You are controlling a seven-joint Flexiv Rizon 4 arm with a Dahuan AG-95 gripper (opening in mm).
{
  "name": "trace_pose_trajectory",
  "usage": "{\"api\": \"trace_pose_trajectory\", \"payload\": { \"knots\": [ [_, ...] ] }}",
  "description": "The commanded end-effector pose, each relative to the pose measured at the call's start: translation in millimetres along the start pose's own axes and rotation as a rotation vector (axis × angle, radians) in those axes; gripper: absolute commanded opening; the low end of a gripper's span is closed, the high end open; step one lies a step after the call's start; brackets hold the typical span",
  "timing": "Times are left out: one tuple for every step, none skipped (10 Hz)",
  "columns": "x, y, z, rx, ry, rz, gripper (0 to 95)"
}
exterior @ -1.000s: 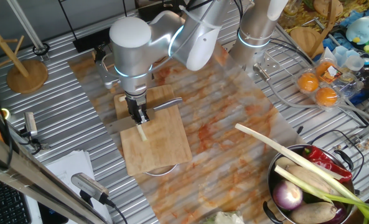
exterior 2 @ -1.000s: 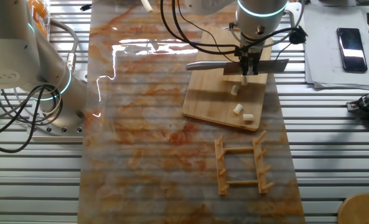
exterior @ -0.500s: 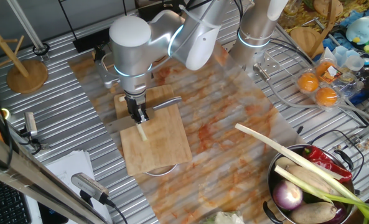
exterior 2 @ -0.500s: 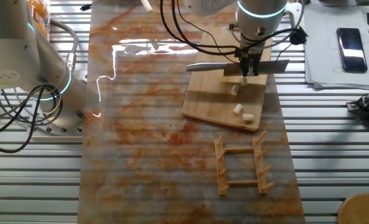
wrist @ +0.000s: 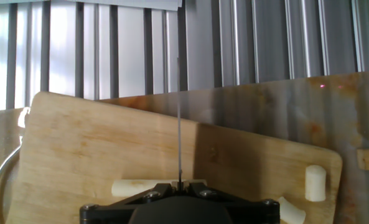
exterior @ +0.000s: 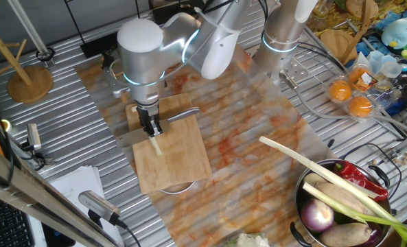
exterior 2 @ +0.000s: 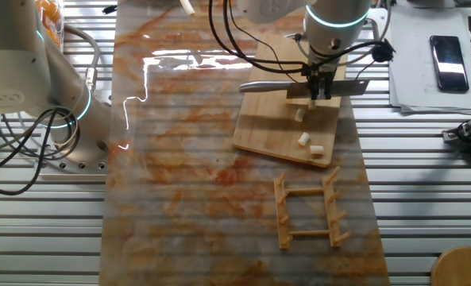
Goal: Chop the scallions
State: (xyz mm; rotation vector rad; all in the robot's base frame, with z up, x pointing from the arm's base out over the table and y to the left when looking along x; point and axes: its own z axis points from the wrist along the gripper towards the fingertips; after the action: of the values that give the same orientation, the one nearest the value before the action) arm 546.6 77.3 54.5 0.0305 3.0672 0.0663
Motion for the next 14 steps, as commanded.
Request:
{"api": "trace_pose_trajectory", "payload": {
  "knots": [
    [-1.1, -2.2, 6.0, -0.009, 0.014, -0.003, 0.0],
    [-3.0, -3.9, 11.3, -0.023, 0.018, -0.001, 0.0],
    [-4.2, -3.6, 16.5, -0.032, 0.019, 0.002, 0.0],
    [-4.5, -1.4, 20.3, -0.034, 0.020, 0.003, 0.0],
    [-2.5, 4.3, 24.4, -0.016, 0.025, -0.001, 0.0],
    [-0.1, 3.7, 27.2, 0.017, 0.029, -0.019, 0.0],
    [2.1, 0.9, 29.3, 0.011, 0.028, -0.024, 0.0],
    [5.8, -3.1, 31.4, 0.008, 0.030, -0.027, 0.0],
    [6.9, -3.9, 31.4, 0.003, 0.030, -0.025, 0.0],
    [9.9, -3.3, 28.4, -0.001, 0.033, -0.018, 0.0],
    [13.1, -2.1, 27.2, -0.008, 0.031, -0.008, 0.0],
    [15.7, -2.0, 29.3, -0.005, 0.031, -0.005, 0.0],
    [21.0, -3.9, 34.5, -0.004, 0.028, -0.004, 0.0],
    [25.6, -7.0, 38.5, -0.006, 0.024, -0.009, 0.0]
  ]
}}
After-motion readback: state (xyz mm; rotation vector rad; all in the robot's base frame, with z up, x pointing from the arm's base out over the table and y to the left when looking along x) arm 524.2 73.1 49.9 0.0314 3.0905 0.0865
